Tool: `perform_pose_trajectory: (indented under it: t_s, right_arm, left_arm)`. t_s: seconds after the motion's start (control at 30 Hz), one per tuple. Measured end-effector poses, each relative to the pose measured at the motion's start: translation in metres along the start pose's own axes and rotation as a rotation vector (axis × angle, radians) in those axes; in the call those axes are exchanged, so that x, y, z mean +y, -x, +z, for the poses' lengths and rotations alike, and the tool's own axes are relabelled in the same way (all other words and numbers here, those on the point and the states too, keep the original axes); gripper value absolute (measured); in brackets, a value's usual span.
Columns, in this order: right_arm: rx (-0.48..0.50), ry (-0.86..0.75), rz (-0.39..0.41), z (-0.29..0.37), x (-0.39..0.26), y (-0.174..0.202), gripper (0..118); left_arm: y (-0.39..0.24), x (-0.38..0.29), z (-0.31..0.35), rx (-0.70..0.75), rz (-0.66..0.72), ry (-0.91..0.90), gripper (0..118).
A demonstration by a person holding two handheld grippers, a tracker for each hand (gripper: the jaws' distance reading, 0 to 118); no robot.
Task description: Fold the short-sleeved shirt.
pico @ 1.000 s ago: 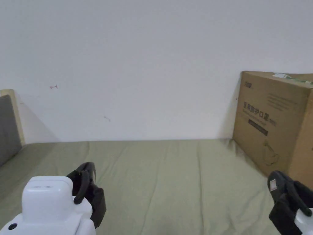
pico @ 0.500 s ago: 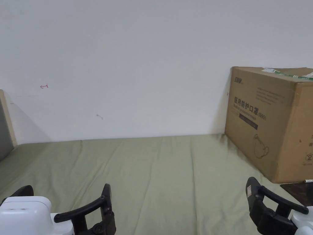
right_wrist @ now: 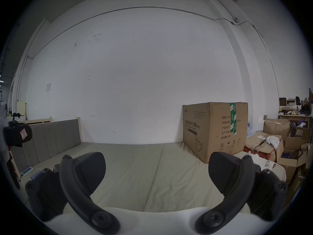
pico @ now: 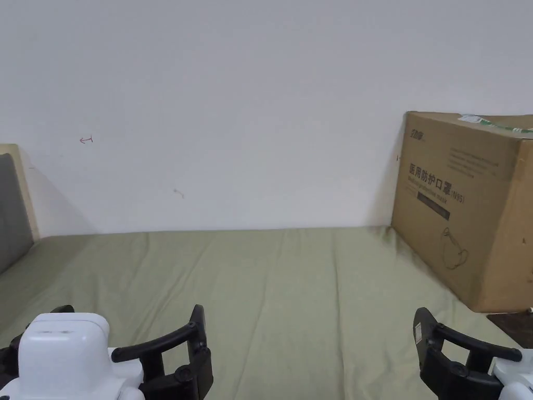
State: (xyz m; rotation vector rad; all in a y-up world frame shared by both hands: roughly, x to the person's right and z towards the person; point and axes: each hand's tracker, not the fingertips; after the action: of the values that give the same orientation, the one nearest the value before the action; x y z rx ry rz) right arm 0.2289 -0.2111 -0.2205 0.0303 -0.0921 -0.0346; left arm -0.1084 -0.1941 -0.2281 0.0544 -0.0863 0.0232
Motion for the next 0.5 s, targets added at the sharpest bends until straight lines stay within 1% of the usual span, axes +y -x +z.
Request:
perform_pose_trajectory:
  t_s: [0.13,0.23,0.37,0.5]
  right_arm:
    - [0.017,0.007,0.020,-0.002,0.000,0.006,118]
    - [0.029,0.013,0.029,-0.003,0.000,0.009,118]
    - [0.038,0.027,0.035,-0.004,-0.002,0.013,118]
    - [0.036,0.043,0.054,-0.005,-0.005,0.017,118]
  left_arm:
    - [0.002,-0.001,-0.004,0.018,0.005,0.017,118]
    - [0.001,-0.002,-0.009,0.067,-0.015,0.038,118]
    - [0.003,-0.001,-0.007,0.034,-0.010,0.021,118]
    - [-0.007,0.000,-0.012,0.109,-0.064,0.050,118]
